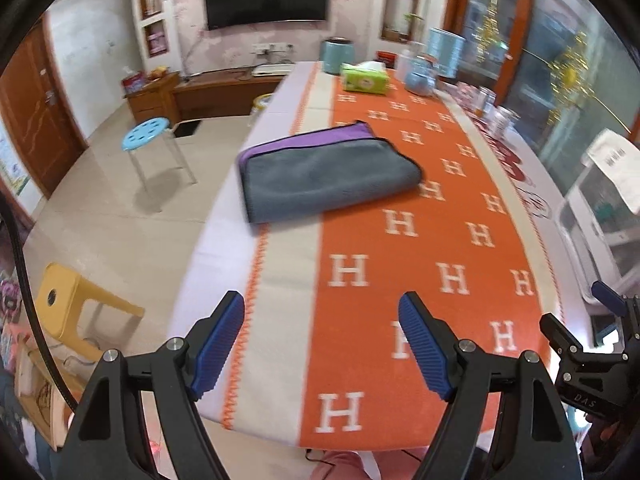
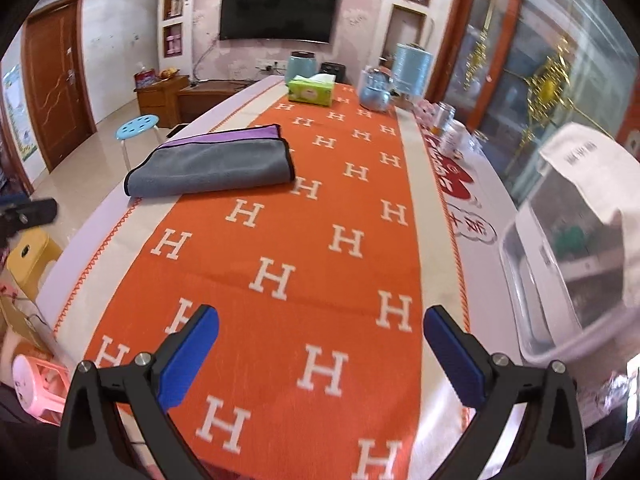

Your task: Fold towel

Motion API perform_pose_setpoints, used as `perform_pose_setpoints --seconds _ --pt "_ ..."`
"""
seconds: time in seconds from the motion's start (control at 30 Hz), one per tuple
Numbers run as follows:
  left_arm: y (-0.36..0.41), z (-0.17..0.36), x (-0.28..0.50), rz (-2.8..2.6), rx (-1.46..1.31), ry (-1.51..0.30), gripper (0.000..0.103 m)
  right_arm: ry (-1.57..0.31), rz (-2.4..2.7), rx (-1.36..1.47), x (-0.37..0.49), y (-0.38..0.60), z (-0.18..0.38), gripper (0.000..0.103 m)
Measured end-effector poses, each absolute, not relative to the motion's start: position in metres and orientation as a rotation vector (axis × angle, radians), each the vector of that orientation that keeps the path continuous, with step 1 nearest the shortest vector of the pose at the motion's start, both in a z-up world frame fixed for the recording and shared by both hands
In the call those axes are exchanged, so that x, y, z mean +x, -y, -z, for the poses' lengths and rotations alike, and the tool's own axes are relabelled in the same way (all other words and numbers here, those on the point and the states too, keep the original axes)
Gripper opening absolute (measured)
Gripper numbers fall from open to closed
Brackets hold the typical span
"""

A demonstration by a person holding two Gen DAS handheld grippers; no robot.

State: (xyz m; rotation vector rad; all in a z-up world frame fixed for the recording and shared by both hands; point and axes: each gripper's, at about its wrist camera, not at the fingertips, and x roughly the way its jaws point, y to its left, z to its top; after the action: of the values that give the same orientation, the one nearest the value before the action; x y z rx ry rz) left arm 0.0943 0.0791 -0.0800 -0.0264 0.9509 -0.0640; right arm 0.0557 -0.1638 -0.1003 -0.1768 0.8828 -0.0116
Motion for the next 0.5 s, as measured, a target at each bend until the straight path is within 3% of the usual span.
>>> perform_pose_setpoints --seconds 0.5 --pt "-0.017 0.032 0.088 0.233 0.063 -0.904 0.085 -0.952 0.087 0.068 0.021 0.206 0.05 0.103"
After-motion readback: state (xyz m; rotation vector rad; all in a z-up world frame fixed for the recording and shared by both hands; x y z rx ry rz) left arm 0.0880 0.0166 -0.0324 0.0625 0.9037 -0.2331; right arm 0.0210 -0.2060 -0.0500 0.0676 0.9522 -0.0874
